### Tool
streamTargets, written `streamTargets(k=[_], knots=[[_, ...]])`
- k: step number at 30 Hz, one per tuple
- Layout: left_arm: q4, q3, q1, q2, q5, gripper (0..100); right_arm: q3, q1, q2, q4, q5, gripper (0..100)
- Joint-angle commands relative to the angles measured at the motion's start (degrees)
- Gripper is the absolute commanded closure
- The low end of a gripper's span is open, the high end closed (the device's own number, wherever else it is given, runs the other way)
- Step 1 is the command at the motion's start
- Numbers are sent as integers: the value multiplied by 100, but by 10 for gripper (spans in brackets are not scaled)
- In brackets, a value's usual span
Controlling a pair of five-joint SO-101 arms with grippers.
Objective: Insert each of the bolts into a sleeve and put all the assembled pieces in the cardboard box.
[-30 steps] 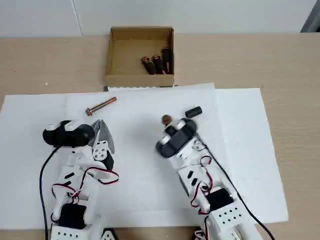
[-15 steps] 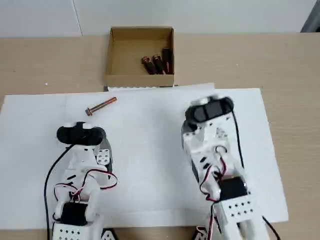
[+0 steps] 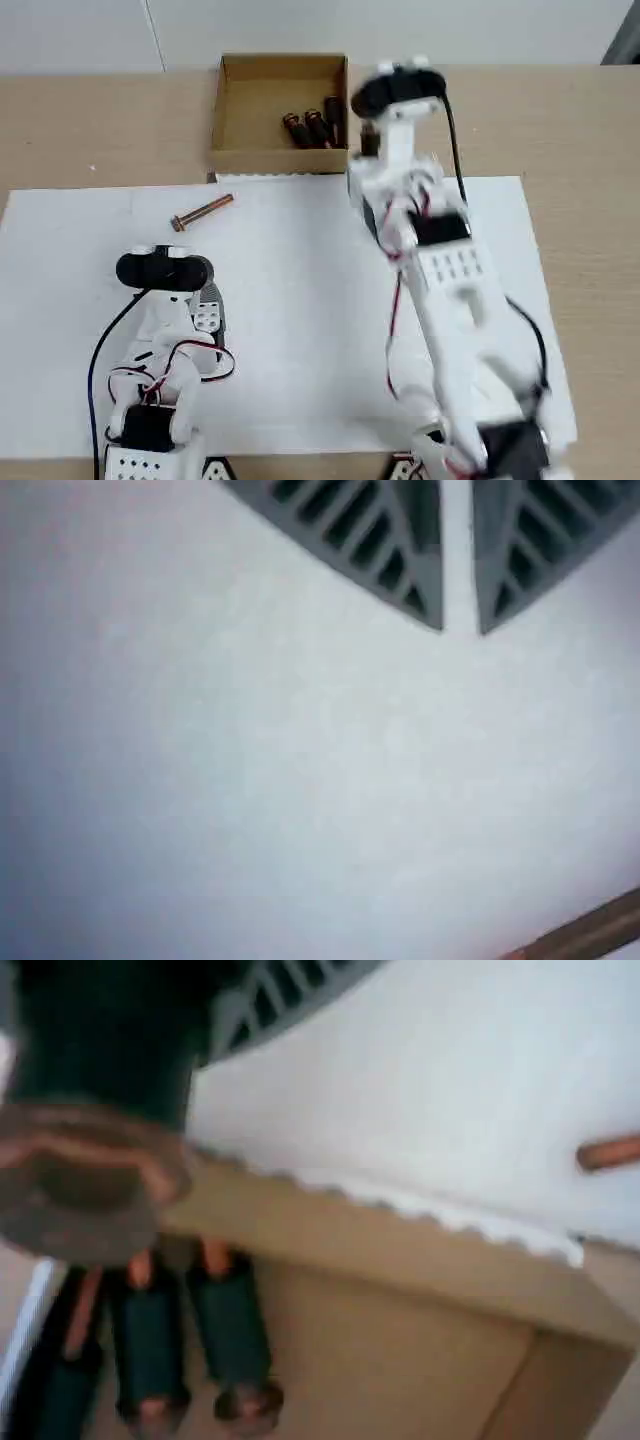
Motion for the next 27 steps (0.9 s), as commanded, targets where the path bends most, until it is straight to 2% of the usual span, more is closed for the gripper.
streamTargets(k=[1, 5, 10, 21, 27], knots=[[18, -40, 0, -44, -44, 993, -1714, 22, 1130, -4, 360, 995], [18, -40, 0, -44, -44, 993, -3165, 22, 2422, -4, 905, 995], [18, -40, 0, -44, -44, 993, -4765, -75, 3943, -4, 2295, 995], [26, -40, -18, -44, -44, 993, -7033, -426, 6448, -567, 4624, 986], [35, -40, -26, -44, -35, 993, -7754, -462, 7143, -549, 4897, 805]])
